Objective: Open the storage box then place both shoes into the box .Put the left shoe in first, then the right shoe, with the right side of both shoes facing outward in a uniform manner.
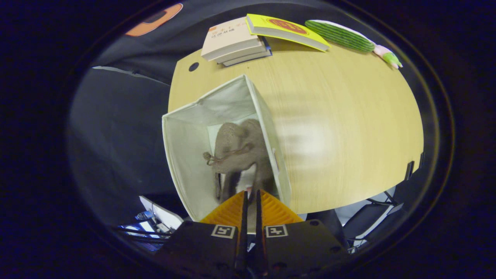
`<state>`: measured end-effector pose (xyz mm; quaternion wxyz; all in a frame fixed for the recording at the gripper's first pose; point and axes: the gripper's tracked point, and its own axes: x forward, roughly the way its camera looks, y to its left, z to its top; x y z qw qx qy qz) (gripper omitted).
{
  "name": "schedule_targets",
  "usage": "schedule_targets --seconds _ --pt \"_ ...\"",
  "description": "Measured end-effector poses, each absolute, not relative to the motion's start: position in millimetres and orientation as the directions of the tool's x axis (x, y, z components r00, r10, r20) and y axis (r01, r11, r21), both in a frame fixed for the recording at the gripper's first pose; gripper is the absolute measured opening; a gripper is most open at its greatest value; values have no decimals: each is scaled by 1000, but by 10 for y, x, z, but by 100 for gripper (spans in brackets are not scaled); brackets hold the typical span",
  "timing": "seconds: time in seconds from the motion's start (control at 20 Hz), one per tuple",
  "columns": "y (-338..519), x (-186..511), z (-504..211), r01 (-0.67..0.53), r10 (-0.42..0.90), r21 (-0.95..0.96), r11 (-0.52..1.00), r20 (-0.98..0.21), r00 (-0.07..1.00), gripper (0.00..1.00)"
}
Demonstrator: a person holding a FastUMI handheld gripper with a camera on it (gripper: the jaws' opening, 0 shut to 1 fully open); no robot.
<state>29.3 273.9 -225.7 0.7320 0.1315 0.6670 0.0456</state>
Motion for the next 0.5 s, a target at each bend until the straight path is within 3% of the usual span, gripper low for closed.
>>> schedule_targets --seconds 0.05,0.15,0.2,0.5 --pt "2724 316 -2212 80 242 253 964 -962 128 17" --pt "2706 363 -2114 37 236 247 968 -953 188 39" --pt "2690 406 -2035 19 234 245 969 -944 231 60" --pt "2449 460 -1527 -31 174 182 983 -864 473 95"
